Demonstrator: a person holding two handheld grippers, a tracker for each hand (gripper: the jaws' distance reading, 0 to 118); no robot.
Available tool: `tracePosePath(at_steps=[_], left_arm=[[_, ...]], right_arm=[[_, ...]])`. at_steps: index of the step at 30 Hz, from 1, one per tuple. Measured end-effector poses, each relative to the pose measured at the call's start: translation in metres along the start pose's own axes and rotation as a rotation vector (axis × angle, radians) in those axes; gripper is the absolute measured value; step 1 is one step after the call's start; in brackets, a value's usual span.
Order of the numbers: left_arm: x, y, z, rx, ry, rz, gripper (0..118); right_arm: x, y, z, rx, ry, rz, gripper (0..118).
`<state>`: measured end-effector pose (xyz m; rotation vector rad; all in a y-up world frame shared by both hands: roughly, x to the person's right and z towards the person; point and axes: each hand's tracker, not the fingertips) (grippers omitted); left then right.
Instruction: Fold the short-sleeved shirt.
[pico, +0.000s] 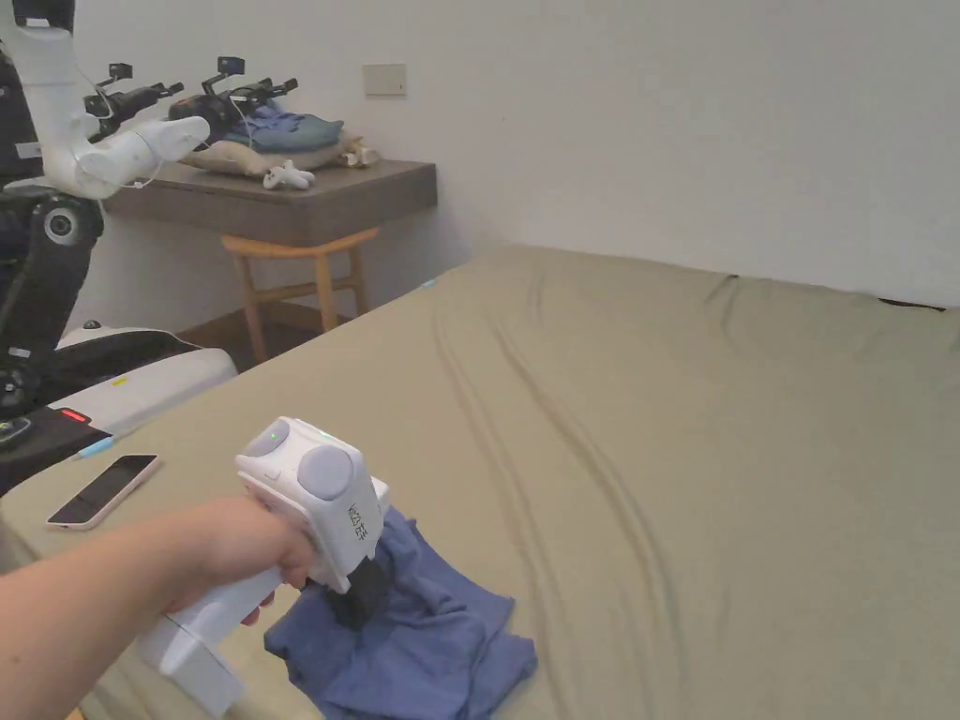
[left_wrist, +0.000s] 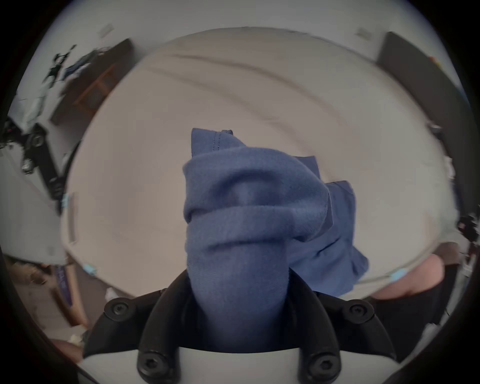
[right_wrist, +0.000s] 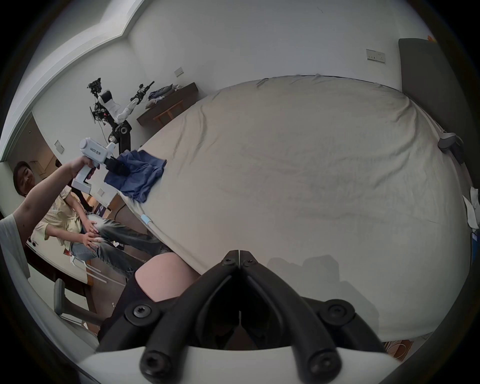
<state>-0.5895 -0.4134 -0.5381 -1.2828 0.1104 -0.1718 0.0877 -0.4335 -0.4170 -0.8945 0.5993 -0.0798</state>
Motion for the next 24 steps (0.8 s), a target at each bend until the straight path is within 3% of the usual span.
tracePosePath(at_steps=[5,8,9,12,16,17,18,20,23,24], left_arm=[[-0.042,0.006,-0.021,-0.024,0.097,0.074,23],[-0.045,0.005,-0.019,0.001,0.122,0.1,42],[-0.043,0.004,-0.02,0.005,0.158,0.101,42],[-0.041,0.001,-0.007,0.103,0.218,0.073,112],[-0.008,-0.003,0.038,0.267,0.212,0.019,113],[0.002,-0.002,0.056,0.31,0.147,0.086,109],[0.012,0.0,0.075,0.346,0.016,0.18,90],[0.044,-0.003,0.103,0.445,-0.151,0.214,41],[0.123,-0.006,0.129,0.564,-0.053,0.035,26],[0.15,-0.012,0.139,0.659,-0.008,0.002,3]], right_arm=[[-0.009,0.006,-0.004,-0.045,-0.036,0.054,0],[-0.008,0.009,-0.002,-0.038,-0.028,0.061,0],[-0.008,0.011,-0.002,-0.035,-0.027,0.063,0],[-0.005,0.016,-0.003,-0.015,-0.022,0.075,0],[0.0,0.026,-0.006,0.014,-0.022,0.104,0],[0.002,0.029,-0.006,0.024,-0.045,0.136,0],[0.004,0.032,-0.006,0.034,-0.07,0.166,0],[0.002,0.039,-0.002,0.066,-0.109,0.197,0],[0.01,0.049,0.011,0.14,-0.177,0.194,0],[0.002,0.054,0.019,0.173,-0.184,0.184,0]])
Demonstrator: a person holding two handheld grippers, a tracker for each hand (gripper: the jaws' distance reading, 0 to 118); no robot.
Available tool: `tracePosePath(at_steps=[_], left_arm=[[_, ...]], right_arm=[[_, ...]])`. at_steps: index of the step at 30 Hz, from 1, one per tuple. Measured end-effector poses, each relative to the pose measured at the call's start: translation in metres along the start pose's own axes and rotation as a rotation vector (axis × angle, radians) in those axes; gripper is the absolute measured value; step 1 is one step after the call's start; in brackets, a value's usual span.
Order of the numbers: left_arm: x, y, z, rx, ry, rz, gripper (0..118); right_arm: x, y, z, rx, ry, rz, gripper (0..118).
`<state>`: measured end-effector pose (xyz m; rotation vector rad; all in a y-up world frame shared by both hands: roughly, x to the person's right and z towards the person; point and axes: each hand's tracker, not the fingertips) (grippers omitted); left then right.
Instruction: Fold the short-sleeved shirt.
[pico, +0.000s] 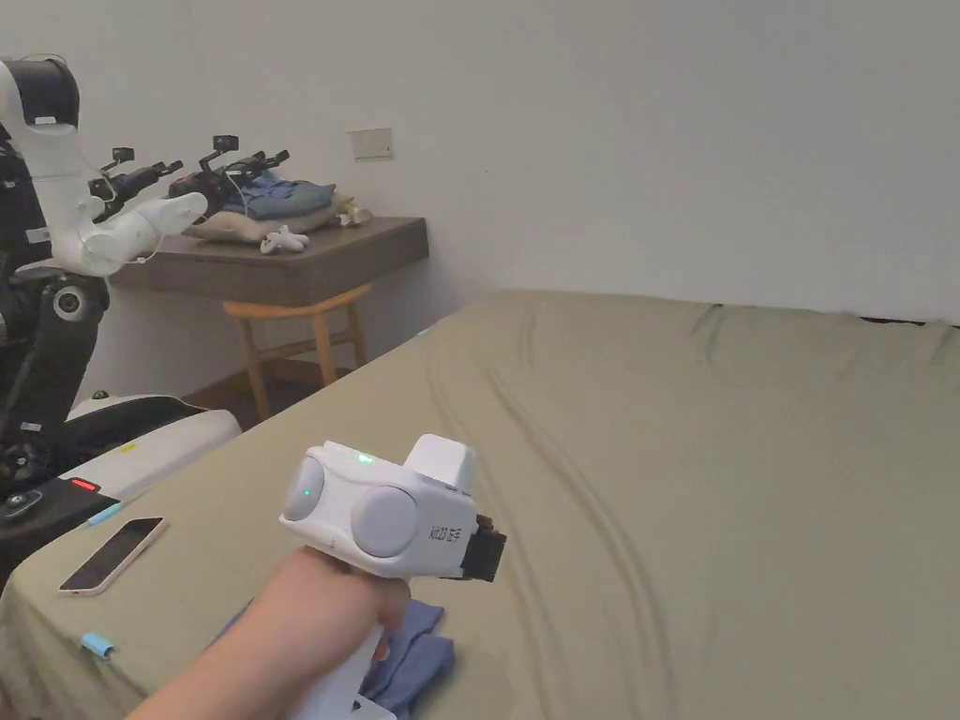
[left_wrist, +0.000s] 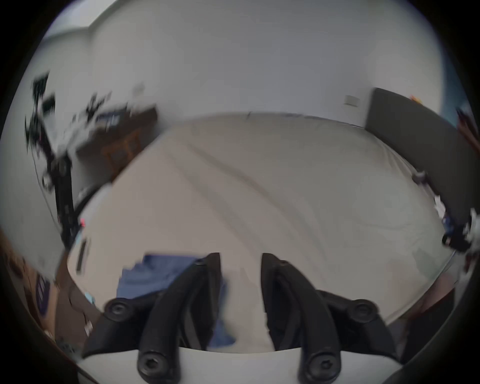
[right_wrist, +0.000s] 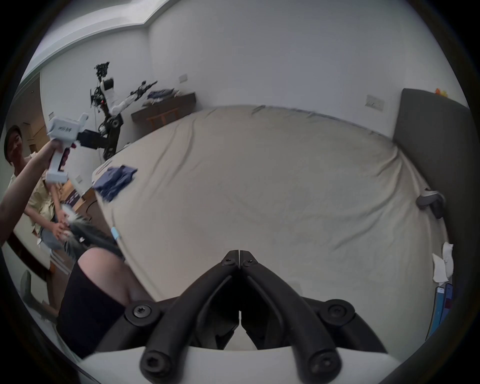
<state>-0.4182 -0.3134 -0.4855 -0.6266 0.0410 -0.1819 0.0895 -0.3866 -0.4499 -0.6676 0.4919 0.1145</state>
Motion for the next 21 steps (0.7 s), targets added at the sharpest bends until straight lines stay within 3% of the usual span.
tracePosePath(at_steps=[3,7,10,13,14,16,19,21], left_arm=[[0.065,0.006,0.03,0.253,0.088,0.055,0],[0.134,0.001,0.061,0.36,0.007,0.115,0],[0.179,-0.017,0.104,0.566,0.03,0.115,0],[0.196,-0.032,0.134,0.688,-0.032,0.254,0],[0.201,-0.032,0.139,0.7,-0.04,0.255,0],[0.212,-0.028,0.134,0.633,-0.02,0.107,0],[0.212,-0.039,0.132,0.655,-0.043,0.219,0],[0.218,-0.045,0.118,0.582,-0.028,0.2,0]], right_arm=[[0.002,0.012,0.016,0.104,-0.062,-0.027,0],[-0.012,0.022,0.041,0.216,-0.179,0.01,0],[-0.021,0.018,0.062,0.346,-0.284,0.009,0],[-0.025,0.006,0.072,0.462,-0.387,0.014,0],[-0.03,0.003,0.075,0.508,-0.407,0.031,0],[-0.036,-0.004,0.075,0.58,-0.428,0.025,0],[-0.041,-0.004,0.07,0.552,-0.43,0.053,0],[-0.041,-0.004,0.074,0.628,-0.498,0.047,0]])
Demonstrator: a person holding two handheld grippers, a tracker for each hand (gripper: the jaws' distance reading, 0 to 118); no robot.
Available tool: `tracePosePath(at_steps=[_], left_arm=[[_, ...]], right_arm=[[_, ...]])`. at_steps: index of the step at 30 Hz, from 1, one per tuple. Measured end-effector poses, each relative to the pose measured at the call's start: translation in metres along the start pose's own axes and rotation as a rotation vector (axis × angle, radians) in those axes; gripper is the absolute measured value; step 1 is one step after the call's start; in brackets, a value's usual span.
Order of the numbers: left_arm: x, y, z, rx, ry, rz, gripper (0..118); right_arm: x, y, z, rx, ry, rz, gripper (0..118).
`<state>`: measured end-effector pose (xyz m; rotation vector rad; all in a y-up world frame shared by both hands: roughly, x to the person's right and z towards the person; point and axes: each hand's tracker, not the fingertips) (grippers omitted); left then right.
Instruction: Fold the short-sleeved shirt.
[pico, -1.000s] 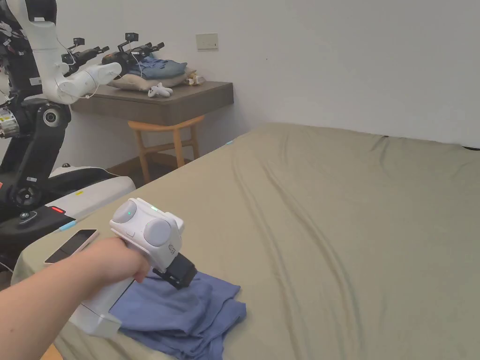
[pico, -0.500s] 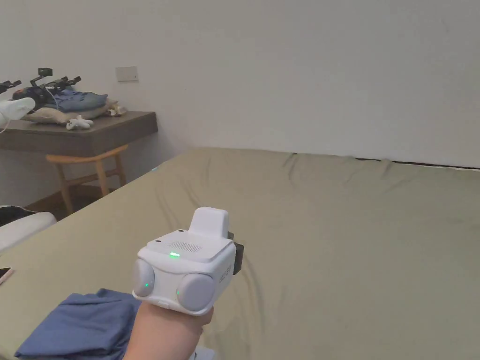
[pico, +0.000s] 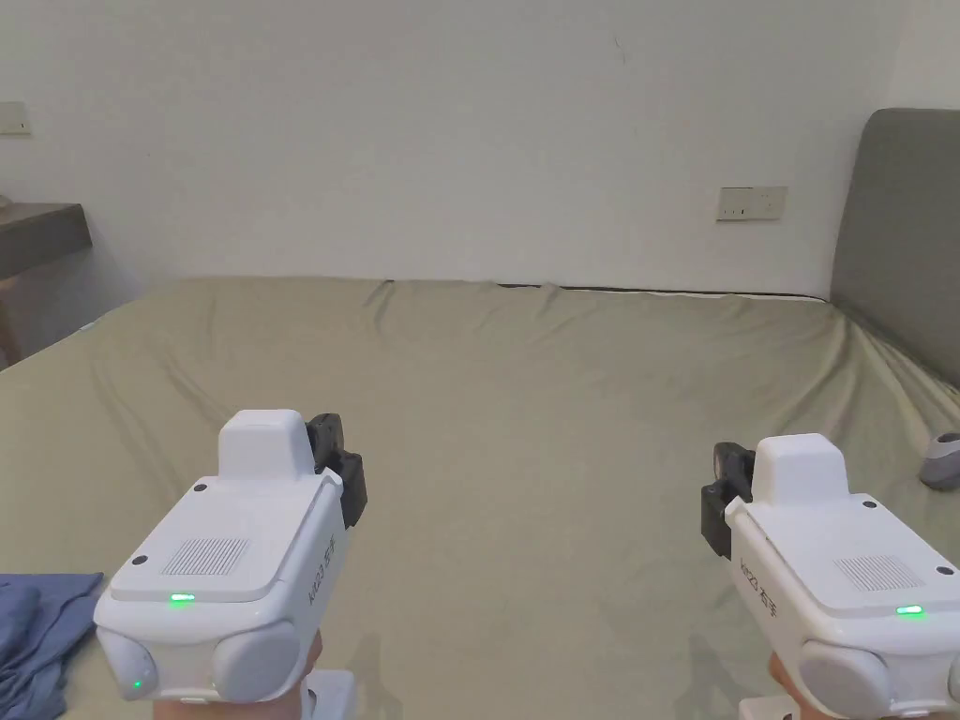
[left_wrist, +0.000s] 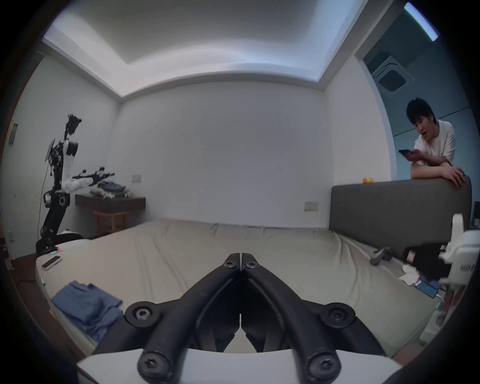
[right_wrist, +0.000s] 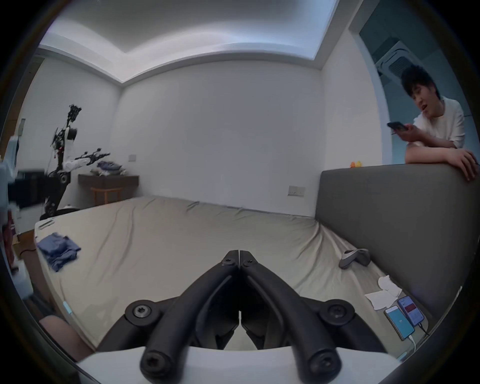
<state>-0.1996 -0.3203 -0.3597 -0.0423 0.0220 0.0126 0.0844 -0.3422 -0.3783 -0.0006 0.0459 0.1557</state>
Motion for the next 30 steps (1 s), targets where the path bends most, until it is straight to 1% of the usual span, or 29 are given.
tracePosePath(at_steps=[5,7,8,9,10,11,12,13,14,15,17,18,19,20,21,22,24,26,28,30], left_arm=[[0.01,-0.034,-0.015,-0.046,0.014,-0.026,0],[0.012,-0.041,-0.017,-0.047,0.017,0.002,0],[0.011,-0.041,-0.015,-0.029,0.01,0.05,0],[0.012,-0.04,-0.014,-0.019,-0.001,0.058,0],[0.017,-0.04,-0.013,-0.02,0.002,0.041,0],[0.022,-0.041,-0.014,-0.012,0.01,0.006,0],[0.024,-0.043,-0.013,0.005,0.012,-0.025,0],[0.025,-0.044,-0.011,0.019,0.009,-0.028,2],[0.028,-0.044,-0.008,0.027,0.011,-0.036,10],[0.03,-0.045,-0.008,0.027,0.018,-0.053,28],[0.033,-0.048,-0.009,0.037,0.055,-0.078,69],[0.033,-0.048,-0.006,0.042,0.05,-0.064,91],[0.032,-0.048,-0.006,0.042,0.048,-0.058,100],[0.032,-0.048,-0.007,0.04,0.049,-0.054,103],[0.032,-0.048,-0.007,0.041,0.053,-0.052,103],[0.032,-0.049,-0.006,0.045,0.056,-0.052,103],[0.033,-0.05,-0.007,0.045,0.058,-0.058,104],[0.034,-0.051,-0.008,0.039,0.055,-0.057,108],[0.035,-0.052,-0.008,0.044,0.05,-0.049,116],[0.039,-0.054,-0.007,0.053,0.034,-0.066,118]], right_arm=[[-0.002,-0.014,-0.006,-0.049,-0.034,-0.056,0],[-0.004,-0.021,-0.006,-0.04,-0.045,-0.081,0],[-0.004,-0.024,-0.006,-0.039,-0.048,-0.082,1],[-0.004,-0.028,-0.007,-0.033,-0.061,-0.077,3],[-0.004,-0.03,-0.007,-0.029,-0.075,-0.074,7],[-0.006,-0.031,-0.009,-0.03,-0.085,-0.06,16],[-0.005,-0.034,-0.011,-0.054,-0.085,-0.064,35],[-0.004,-0.036,-0.013,-0.072,-0.08,-0.074,47],[-0.003,-0.039,-0.014,-0.095,-0.07,-0.098,59],[-0.003,-0.042,-0.013,-0.123,-0.069,-0.13,68],[-0.005,-0.043,-0.013,-0.109,-0.081,-0.103,78],[-0.006,-0.043,-0.012,-0.098,-0.089,-0.081,85],[-0.007,-0.042,-0.012,-0.083,-0.097,-0.045,90],[-0.007,-0.04,-0.012,-0.073,-0.1,-0.023,95],[-0.007,-0.041,-0.012,-0.084,-0.096,-0.047,101],[-0.007,-0.041,-0.012,-0.075,-0.096,-0.043,104],[-0.009,-0.041,-0.01,-0.077,-0.097,-0.03,106],[-0.011,-0.043,-0.011,-0.078,-0.106,-0.01,116],[-0.012,-0.046,-0.011,-0.081,-0.104,-0.002,118],[-0.013,-0.047,-0.014,-0.1,-0.089,0.017,118]])
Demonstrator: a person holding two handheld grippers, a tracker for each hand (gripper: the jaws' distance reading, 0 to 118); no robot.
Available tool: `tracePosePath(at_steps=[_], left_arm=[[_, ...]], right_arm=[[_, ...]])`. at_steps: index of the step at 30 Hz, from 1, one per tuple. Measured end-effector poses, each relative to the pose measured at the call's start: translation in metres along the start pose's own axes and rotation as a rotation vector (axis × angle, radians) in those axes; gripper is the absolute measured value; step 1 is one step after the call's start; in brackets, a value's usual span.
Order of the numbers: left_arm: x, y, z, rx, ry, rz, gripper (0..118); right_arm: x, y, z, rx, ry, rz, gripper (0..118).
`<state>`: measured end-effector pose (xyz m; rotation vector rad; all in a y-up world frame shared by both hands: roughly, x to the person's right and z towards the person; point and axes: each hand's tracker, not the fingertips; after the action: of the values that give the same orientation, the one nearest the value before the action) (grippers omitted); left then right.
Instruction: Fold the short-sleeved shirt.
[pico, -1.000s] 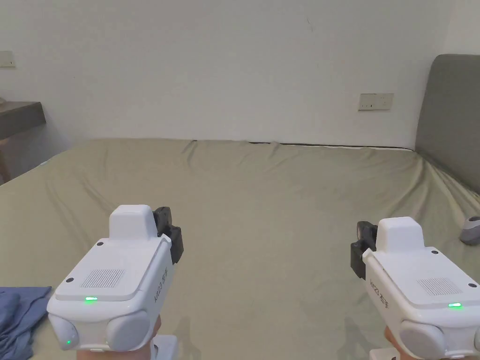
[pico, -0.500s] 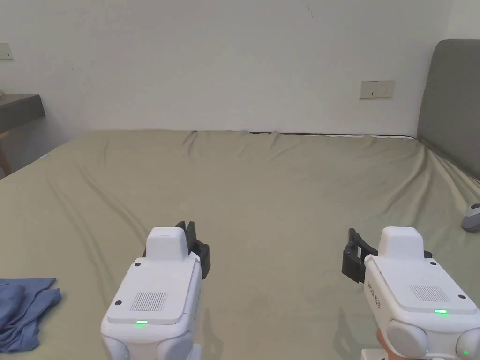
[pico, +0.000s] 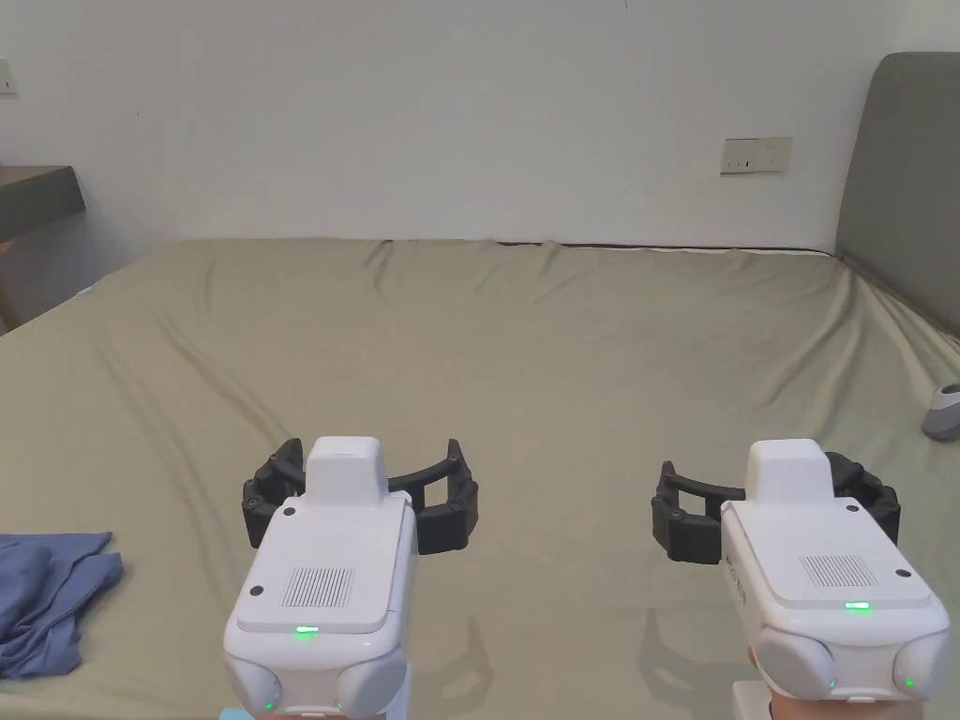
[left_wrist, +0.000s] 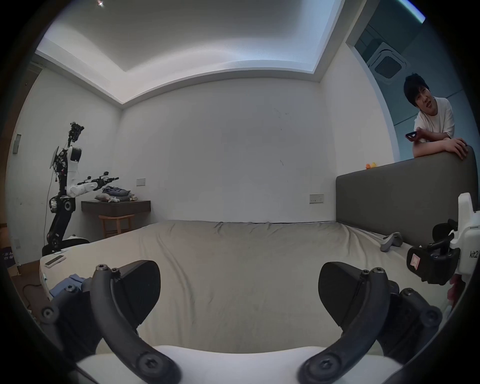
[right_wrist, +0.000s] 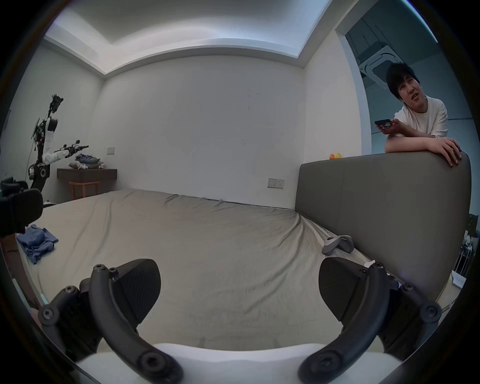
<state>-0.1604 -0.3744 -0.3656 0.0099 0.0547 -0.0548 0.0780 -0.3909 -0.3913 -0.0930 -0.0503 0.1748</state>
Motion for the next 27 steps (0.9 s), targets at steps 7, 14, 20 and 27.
tracePosePath(at_steps=[7,14,20,27], left_arm=[[0.005,-0.008,0.0,-0.01,-0.039,-0.042,118],[-0.008,0.001,-0.01,-0.084,-0.107,0.097,118],[-0.01,-0.004,-0.013,-0.111,-0.126,0.081,118],[-0.017,-0.003,-0.019,-0.139,-0.098,0.12,118]], right_arm=[[0.005,0.005,-0.005,-0.097,0.119,-0.15,118],[0.0,0.021,-0.004,-0.065,0.078,-0.1,118],[0.004,0.019,-0.004,-0.115,0.192,-0.202,118],[-0.002,0.024,-0.001,-0.059,0.084,-0.092,118]])
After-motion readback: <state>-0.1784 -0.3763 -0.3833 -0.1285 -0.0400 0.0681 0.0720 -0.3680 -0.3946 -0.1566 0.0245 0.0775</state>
